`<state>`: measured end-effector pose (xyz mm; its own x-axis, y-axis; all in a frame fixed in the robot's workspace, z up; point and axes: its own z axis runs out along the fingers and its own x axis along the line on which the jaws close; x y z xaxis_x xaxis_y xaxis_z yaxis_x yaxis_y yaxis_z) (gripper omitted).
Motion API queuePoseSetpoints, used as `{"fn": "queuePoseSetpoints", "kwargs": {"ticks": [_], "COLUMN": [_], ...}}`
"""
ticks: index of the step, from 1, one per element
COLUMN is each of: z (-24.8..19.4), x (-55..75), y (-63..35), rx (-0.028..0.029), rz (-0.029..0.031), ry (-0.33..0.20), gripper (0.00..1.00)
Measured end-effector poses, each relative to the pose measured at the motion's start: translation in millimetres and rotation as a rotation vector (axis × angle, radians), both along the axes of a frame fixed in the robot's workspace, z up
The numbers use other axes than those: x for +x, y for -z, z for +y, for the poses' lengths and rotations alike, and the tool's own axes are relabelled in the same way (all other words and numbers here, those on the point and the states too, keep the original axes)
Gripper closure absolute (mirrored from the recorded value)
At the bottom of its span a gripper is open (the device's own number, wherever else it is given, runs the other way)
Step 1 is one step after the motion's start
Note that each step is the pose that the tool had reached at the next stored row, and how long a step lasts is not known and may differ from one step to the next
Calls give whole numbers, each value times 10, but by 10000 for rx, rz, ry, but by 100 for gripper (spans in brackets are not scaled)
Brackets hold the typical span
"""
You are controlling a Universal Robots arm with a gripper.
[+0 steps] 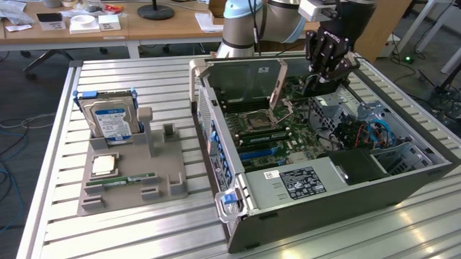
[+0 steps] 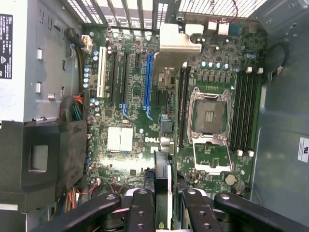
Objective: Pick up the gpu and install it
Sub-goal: 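Insert the gpu into the slot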
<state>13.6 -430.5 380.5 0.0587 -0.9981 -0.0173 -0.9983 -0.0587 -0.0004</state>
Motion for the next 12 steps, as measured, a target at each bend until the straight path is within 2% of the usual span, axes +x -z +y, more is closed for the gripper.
{"fn": "queuePoseSetpoints", "kwargs": {"ticks": [9,12], "z": [2,2], "x": [-150,-164], "y": [0,0], "rx": [-1,0], "rz": [-11,-12], "ry": [28,30], "gripper": [73,73]}}
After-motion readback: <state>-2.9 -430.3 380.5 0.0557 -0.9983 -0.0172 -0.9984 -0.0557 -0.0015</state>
